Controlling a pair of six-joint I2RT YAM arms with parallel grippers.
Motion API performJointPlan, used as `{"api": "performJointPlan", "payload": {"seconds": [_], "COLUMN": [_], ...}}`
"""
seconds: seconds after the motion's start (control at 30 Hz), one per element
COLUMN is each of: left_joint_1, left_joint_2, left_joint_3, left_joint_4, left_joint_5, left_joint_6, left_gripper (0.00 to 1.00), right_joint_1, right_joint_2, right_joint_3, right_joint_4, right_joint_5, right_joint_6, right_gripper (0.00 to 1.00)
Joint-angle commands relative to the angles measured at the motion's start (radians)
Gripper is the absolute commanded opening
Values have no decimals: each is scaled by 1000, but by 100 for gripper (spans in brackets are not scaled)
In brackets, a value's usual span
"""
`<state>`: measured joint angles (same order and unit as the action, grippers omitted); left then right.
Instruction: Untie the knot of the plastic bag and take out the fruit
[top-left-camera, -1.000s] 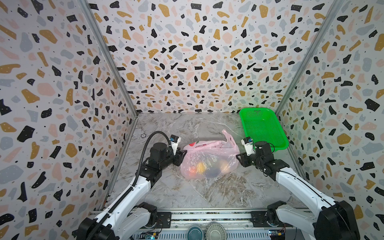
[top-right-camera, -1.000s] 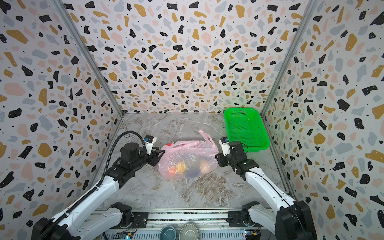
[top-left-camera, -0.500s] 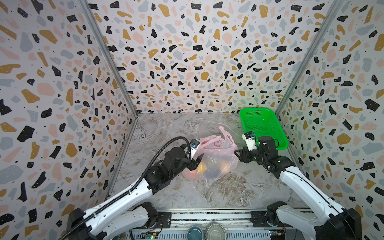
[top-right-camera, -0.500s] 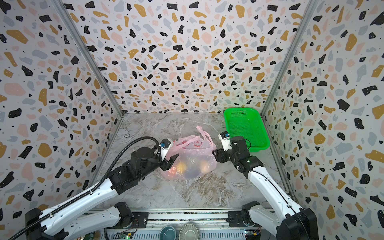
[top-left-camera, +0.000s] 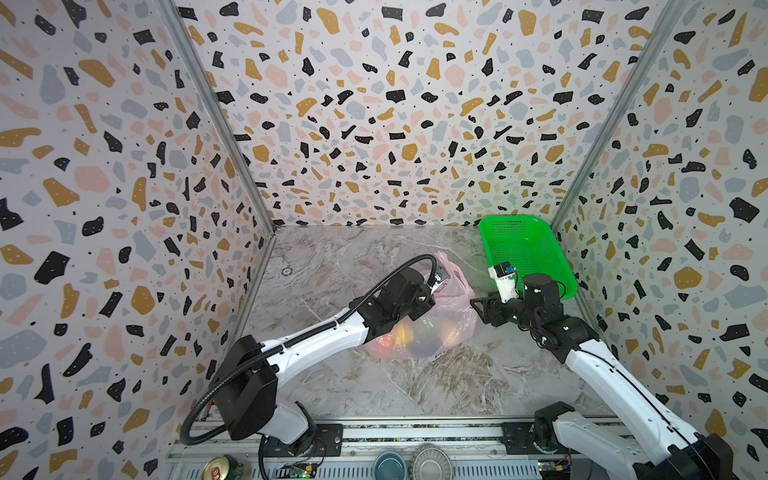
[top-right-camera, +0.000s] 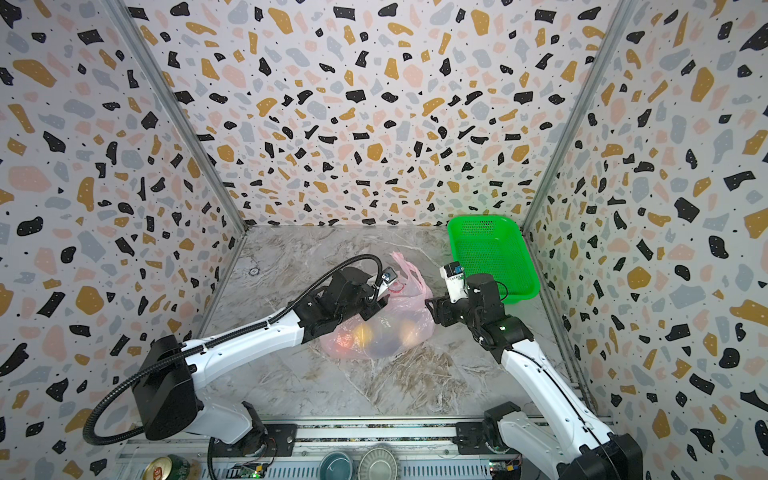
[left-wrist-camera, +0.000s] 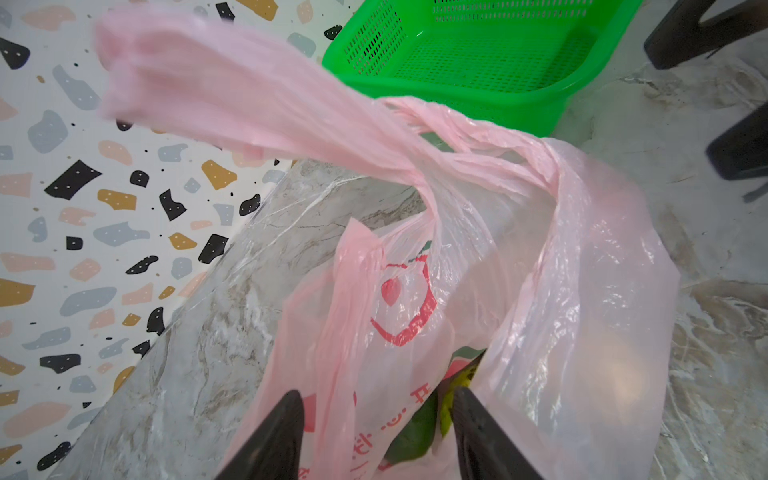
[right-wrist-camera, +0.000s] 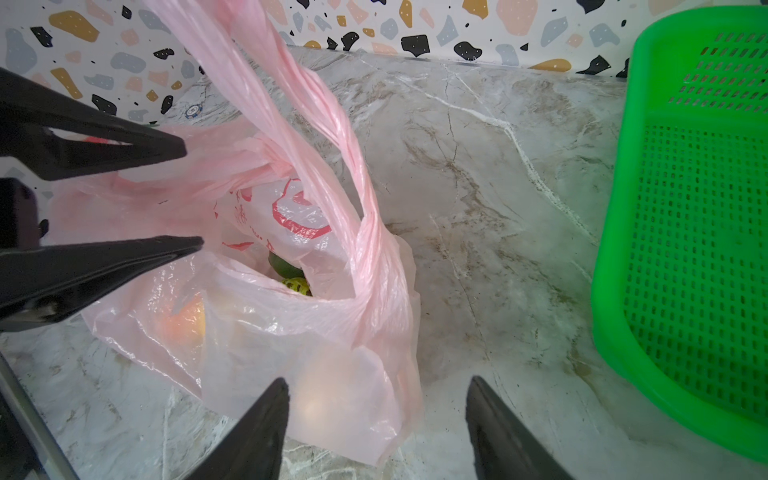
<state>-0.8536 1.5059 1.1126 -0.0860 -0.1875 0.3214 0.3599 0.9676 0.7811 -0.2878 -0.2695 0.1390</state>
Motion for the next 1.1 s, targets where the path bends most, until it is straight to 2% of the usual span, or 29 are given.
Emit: {"api": "performJointPlan", "payload": {"seconds": [0.0,0.13,0.3,0.33,0.4,0.5,0.7,1.07], "left_joint_1": [-3,-3,-3,-3,-3,-4,-3,-3], "left_joint_2": [47,97,157,167,183,172,81,-250], "left_joint_3": [59,75,110,117,132,133,105,-47], "left_joint_4": [52,86,100,97,91,94,80,18], "left_joint_5": [-29,-78,-144,-154,-176,-186,-166,49], "left_joint_6": [49,62,93,97,99,92,67,-6], "left_gripper": [53,47,32,28,13,0,0,0], "right_joint_1": [0,-1,-1,0,-1,-1,-1,-1], "right_joint_2": [-33,-43,-41,-40,-39,-38,-31,28], "right_joint_3": [7,6,4,5,7,10,17,67], "right_joint_4": [-11,-7,-4,-2,-1,1,9,94], "right_joint_5": [-3,4,11,11,13,12,-6,-137], "right_joint_6": [20,21,18,16,16,11,8,8], "right_gripper": [69,69,69,69,69,69,69,72]}}
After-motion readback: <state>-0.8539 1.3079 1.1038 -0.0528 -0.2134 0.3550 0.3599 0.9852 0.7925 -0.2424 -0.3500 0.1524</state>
